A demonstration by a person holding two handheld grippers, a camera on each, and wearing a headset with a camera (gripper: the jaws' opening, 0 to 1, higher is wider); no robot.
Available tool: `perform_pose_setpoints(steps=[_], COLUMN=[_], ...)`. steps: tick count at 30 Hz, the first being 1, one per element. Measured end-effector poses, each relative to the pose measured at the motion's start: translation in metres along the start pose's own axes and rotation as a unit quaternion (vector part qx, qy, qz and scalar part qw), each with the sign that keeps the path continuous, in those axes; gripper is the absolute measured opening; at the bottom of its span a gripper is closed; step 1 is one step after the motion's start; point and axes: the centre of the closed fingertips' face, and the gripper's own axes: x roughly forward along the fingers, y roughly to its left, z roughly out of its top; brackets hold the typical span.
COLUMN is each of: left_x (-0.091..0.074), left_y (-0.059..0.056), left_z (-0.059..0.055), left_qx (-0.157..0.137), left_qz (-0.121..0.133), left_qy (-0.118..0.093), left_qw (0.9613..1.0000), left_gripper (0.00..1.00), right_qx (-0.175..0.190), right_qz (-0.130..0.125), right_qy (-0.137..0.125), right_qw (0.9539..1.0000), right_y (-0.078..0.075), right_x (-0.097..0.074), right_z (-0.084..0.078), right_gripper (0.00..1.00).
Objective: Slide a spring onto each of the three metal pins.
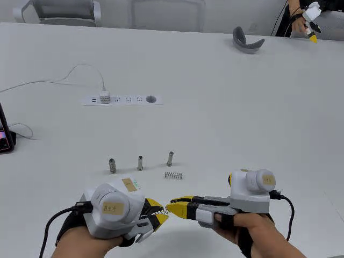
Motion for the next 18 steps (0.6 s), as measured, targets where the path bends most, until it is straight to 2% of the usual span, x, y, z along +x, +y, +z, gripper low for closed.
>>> perform_pose_setpoints(steps=[8,11,13,18], left_x=[0.003,0.003,0.004,0.006], left_y=[0.001,0.001,0.001,0.001], left_z=[-0.002,-0.002,-0.002,0.001], left_qx=[0.007,0.009,0.011,0.015], left_qz=[-0.002,-0.005,-0.007,-0.013], left_qy=[0.004,0.004,0.003,-0.001], left_qw=[1.0,0.9999,0.9999,0.9998], left_gripper=[0.1,0.1,0.1,0.1], right_qx=[-0.02,-0.043,-0.061,-0.117], right_qz=[0.01,0.006,0.003,0.0], right_qy=[0.014,0.031,0.045,0.088], right_qw=[0.9996,0.9986,0.9971,0.9893], right_y=[0.008,0.009,0.01,0.012], right_x=[0.002,0.003,0.003,0.003], right_z=[0.003,0.003,0.003,0.004], right_gripper=[0.12,0.12,0.12,0.12])
